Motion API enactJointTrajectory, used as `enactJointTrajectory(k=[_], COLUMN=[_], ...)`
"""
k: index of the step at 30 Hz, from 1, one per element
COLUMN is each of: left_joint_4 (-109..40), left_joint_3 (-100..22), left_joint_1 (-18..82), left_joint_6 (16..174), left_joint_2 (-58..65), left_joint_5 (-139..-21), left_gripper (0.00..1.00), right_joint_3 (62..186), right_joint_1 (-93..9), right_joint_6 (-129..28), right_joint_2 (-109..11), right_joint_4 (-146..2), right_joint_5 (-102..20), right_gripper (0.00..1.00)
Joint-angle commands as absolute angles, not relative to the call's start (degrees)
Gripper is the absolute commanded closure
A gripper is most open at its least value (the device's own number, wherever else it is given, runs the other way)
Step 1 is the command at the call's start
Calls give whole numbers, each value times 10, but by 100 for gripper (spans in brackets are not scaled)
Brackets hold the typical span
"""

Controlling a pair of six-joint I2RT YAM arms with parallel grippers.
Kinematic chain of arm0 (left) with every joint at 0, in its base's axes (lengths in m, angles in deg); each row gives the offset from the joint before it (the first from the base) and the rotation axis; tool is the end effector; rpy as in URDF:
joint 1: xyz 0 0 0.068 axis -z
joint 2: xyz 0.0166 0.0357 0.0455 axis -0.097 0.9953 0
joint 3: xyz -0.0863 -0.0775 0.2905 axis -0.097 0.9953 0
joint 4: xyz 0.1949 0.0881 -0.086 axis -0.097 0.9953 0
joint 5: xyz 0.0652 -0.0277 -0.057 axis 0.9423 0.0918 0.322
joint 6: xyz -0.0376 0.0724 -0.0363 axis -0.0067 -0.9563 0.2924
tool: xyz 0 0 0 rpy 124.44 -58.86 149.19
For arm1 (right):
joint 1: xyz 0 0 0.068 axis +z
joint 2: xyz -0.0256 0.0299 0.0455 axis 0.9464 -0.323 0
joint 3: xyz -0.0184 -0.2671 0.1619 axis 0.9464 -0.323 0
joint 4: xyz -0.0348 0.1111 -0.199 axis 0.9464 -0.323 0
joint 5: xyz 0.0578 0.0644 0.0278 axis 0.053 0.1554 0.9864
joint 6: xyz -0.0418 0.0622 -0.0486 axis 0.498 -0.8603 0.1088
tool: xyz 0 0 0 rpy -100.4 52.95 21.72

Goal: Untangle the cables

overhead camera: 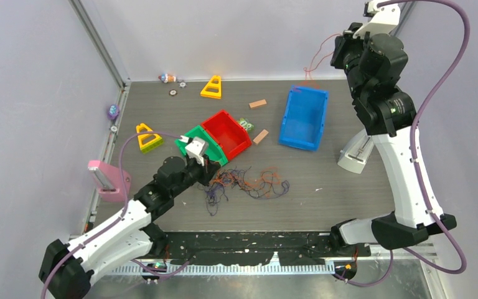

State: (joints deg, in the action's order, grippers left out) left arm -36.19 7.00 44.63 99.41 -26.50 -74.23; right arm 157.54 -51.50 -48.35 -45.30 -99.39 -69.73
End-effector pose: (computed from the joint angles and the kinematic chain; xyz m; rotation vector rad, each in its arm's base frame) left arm 0.1334 -0.1122 0.2773 0.4040 1.8580 -0.7031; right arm 0.2449 0.0568 0.5823 0.0988 1.5127 0.0598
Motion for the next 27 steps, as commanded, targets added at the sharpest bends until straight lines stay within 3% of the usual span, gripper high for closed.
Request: enactJointTrajectory(k=[1, 27], left_joint_4=[-407, -417], left_joint_3=[47, 10], left_joint_1=[454, 460], left_joint_6=[982, 974], left_joint_2=[-242, -147], left_joint_5=[-773, -852], left_gripper=[100, 100], right_joint_3=[1608, 1420], right_joint_1=[-526, -574], right_joint_6=[-479, -526], right_joint_2=[-469, -517], right_joint_4=[-975, -924], right_joint_5=[-680, -668], right_gripper=[95, 95])
